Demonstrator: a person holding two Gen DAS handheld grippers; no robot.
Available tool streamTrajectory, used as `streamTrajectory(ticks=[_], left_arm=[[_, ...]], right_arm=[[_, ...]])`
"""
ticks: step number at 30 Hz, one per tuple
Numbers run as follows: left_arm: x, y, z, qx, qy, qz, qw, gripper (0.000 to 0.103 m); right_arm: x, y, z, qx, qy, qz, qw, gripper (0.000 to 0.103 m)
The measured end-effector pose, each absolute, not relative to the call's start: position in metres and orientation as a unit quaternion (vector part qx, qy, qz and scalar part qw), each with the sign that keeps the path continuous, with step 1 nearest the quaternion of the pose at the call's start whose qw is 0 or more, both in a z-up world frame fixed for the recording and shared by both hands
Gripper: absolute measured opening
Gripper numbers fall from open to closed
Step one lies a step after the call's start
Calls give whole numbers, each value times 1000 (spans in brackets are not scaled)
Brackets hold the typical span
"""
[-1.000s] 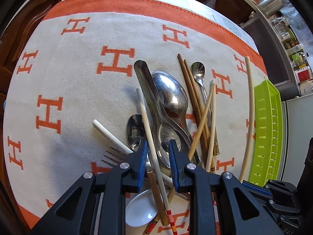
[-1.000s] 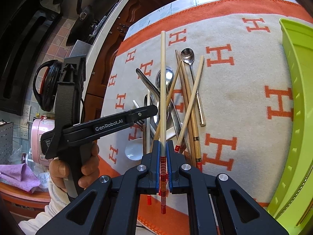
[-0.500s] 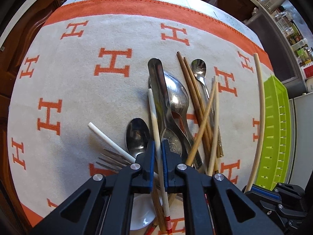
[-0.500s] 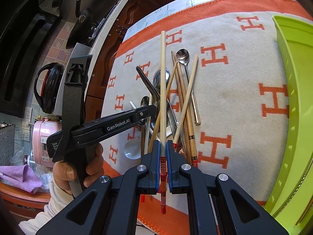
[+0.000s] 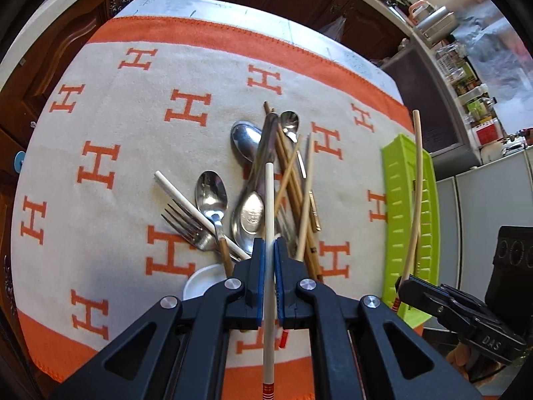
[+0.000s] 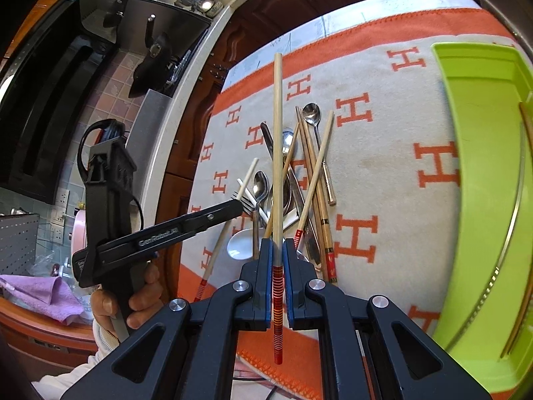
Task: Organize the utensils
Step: 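Carry both chopsticks over the green tray and open both tools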
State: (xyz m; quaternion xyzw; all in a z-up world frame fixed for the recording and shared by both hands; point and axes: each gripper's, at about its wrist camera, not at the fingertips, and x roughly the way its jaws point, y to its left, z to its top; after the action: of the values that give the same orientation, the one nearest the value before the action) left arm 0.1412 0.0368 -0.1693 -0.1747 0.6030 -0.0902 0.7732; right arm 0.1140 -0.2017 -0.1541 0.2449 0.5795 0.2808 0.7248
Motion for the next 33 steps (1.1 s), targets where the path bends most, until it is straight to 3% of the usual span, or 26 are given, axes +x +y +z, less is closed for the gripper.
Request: streamTrajectory(ticks=[15, 25, 33], left_arm=[[146, -79, -103, -151, 570, -178, 788, 3], [190, -183, -137, -140, 573, -171, 789, 3], [203, -205, -168, -150, 583, -155, 783, 6]], right_arm=[[78, -319, -133, 242, 547, 135, 790, 6], [82, -353, -148, 119, 569, 15, 814, 7], [88, -371, -170, 191, 569, -5, 800, 9]])
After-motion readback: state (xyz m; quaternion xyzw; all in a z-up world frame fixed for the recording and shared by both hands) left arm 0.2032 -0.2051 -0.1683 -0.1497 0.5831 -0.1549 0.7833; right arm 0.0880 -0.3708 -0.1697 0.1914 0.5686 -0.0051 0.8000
